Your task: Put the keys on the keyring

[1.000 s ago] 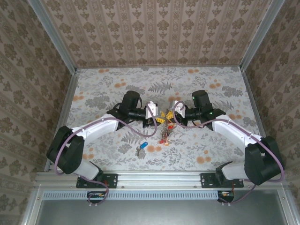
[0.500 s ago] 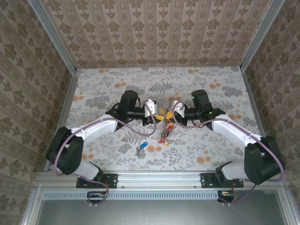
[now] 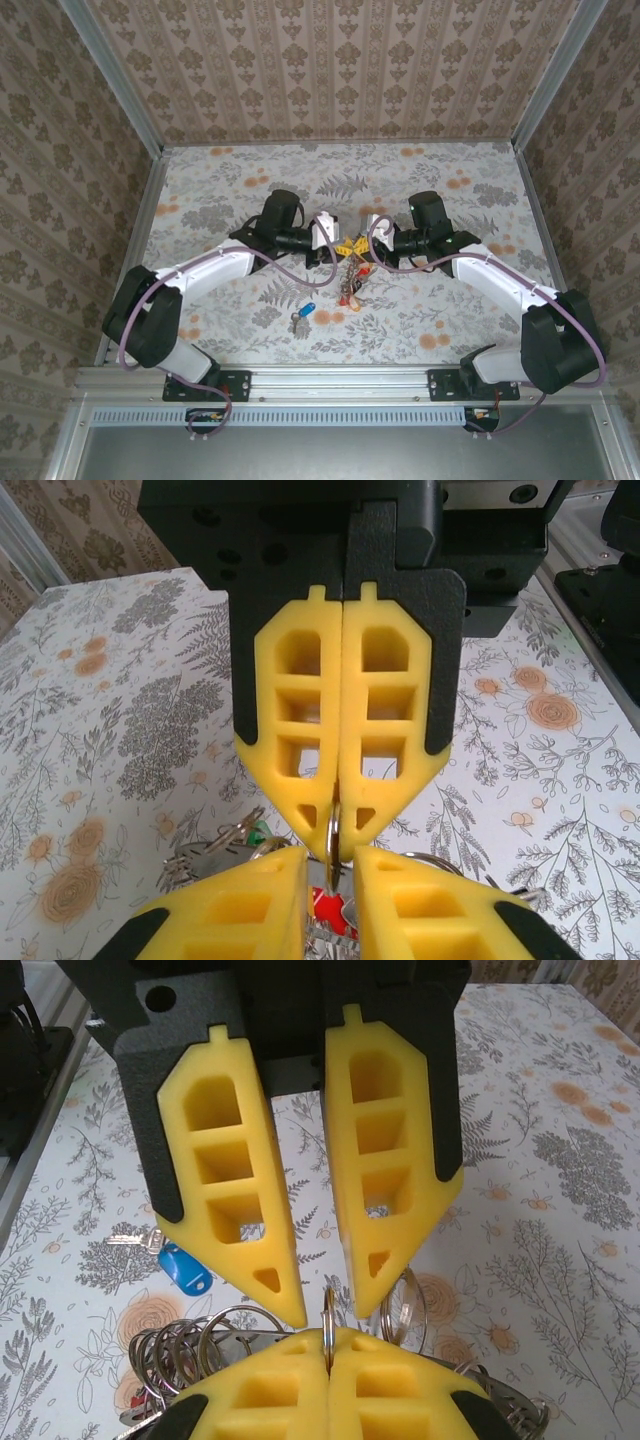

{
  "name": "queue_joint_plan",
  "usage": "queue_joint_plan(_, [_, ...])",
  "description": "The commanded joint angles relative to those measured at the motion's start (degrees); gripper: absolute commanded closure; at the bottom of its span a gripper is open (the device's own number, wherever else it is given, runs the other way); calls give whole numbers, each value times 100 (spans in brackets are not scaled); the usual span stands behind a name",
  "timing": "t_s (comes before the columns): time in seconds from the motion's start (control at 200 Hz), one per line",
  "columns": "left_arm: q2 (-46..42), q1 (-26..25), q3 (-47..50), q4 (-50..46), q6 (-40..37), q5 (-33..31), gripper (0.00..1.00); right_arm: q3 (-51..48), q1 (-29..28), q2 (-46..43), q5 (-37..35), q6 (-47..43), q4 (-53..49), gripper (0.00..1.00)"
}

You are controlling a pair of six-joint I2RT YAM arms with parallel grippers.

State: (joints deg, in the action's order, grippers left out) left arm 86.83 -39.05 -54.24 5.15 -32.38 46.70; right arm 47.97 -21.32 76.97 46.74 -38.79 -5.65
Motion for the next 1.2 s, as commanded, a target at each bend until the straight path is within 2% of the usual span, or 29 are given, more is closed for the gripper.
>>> queue_joint_plan(0.0, [122, -58, -238, -260, -242, 48, 82, 148, -37, -94, 422, 11, 165, 100])
queue_joint_plan(0.215, [200, -112, -357, -666, -543, -72, 84, 157, -35, -137, 449, -24, 126, 100])
queue_joint_plan(0.33, [210, -122, -409, -845, -668, -52, 100, 169, -30, -153, 450, -24, 58, 100])
queue_joint_plan(0.485, [150, -138, -299, -582, -632, -5, 100, 114, -30, -198, 218, -83, -100, 96])
queue_joint_plan(0.625, [28, -131, -116, -143, -494, -75, 100, -103, -30, -265, -269, -213, -42, 84])
queue_joint_plan(0.685, [-22, -136, -54, -19, -474, -92, 100, -226, -40, -304, -418, -243, 105, 83])
queue_joint_plan(0.96, [-100, -137, -29, 185, -423, -86, 100, -475, -47, -346, -526, -211, 665, 86])
queue_joint_plan(1.05, [-101, -147, -45, 206, -399, -82, 100, -487, -48, -326, -524, -245, 689, 90])
queue_joint_plan(1.19, [-113, -146, -54, 182, -409, -82, 100, -587, -48, -371, -517, -206, 903, 100])
